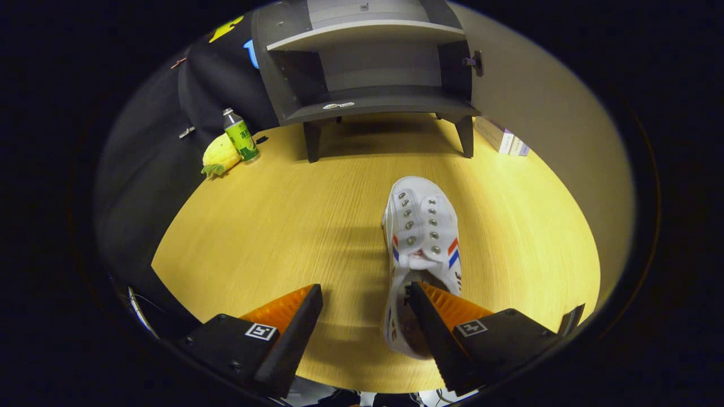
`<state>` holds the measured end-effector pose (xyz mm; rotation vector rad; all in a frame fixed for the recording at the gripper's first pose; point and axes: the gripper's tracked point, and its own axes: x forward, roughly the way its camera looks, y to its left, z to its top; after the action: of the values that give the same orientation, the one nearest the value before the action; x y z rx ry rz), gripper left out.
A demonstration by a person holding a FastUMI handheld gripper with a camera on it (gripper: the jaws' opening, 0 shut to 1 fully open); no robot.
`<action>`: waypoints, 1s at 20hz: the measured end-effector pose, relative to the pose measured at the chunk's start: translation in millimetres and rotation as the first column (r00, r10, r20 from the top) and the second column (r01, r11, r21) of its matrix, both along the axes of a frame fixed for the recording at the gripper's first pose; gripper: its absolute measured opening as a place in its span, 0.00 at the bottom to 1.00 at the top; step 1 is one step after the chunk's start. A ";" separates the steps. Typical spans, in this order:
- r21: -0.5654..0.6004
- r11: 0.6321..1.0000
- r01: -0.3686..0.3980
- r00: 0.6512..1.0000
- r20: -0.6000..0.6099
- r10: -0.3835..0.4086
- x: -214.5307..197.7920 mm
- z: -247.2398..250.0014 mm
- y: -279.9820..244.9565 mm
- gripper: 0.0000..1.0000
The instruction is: Open the shoe cabinet door, grab the shoes and put them into the shoe cabinet, then close the shoe cabinet door.
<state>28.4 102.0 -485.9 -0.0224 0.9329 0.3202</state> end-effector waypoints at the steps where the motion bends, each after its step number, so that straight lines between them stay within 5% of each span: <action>1: 0.001 1.000 0.005 1.000 0.000 -0.005 2.5 -5.0 1.4 0.97; 6: 0.038 0.994 0.102 0.987 0.117 -0.106 36.6 -4.3 4.8 0.97; 10: -0.010 0.996 0.085 0.985 0.154 -0.083 51.7 -7.3 -4.5 0.95; 15: -0.027 0.985 0.170 0.977 0.135 -0.165 76.8 -12.1 -17.7 0.25; 20: -0.035 0.994 0.108 0.988 0.111 -0.104 79.5 -15.7 -11.0 0.12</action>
<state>108.0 91.0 -501.6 -0.0275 0.8286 0.1991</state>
